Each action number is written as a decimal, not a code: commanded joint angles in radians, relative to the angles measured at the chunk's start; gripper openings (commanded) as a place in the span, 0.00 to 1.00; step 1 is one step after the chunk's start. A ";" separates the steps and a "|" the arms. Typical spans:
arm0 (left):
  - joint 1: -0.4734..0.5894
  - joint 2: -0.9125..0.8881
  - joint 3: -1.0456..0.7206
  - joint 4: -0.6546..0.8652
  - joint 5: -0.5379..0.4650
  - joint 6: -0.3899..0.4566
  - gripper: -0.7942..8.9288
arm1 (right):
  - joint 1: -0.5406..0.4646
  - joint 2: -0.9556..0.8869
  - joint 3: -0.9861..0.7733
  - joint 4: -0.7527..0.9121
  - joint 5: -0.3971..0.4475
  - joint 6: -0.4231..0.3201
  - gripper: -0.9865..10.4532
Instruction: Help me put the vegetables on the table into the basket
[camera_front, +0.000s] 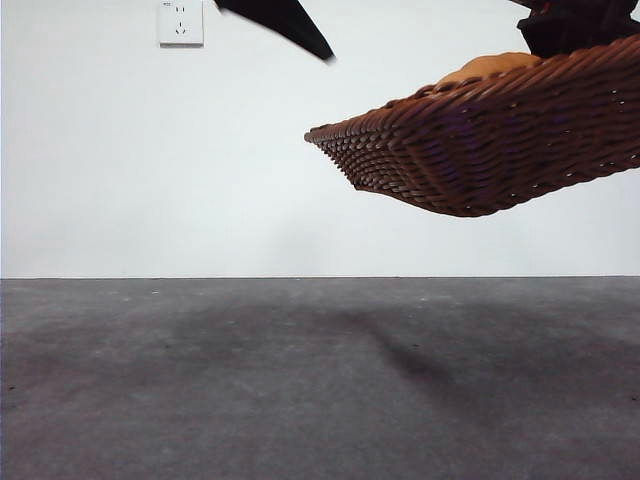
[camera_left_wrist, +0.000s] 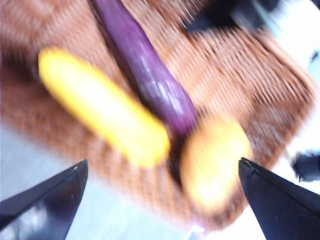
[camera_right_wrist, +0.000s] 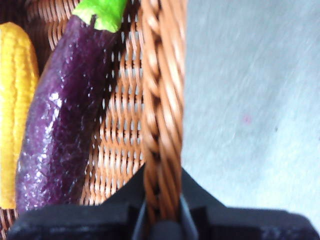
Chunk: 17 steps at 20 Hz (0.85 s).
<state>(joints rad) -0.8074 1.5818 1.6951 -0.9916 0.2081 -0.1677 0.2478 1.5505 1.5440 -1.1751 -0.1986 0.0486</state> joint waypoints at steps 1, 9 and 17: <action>0.000 -0.072 -0.005 -0.066 -0.041 0.073 0.43 | -0.027 0.037 -0.007 0.026 -0.009 0.010 0.07; -0.002 -0.342 -0.005 -0.327 -0.210 0.068 0.08 | -0.219 0.254 0.005 0.242 -0.163 -0.080 0.07; -0.039 -0.489 -0.007 -0.327 -0.169 0.037 0.08 | -0.327 0.539 0.187 0.245 -0.301 -0.109 0.07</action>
<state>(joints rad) -0.8429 1.0946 1.6947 -1.3228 0.0380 -0.1200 -0.0841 2.0838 1.7325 -0.9321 -0.4793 -0.0509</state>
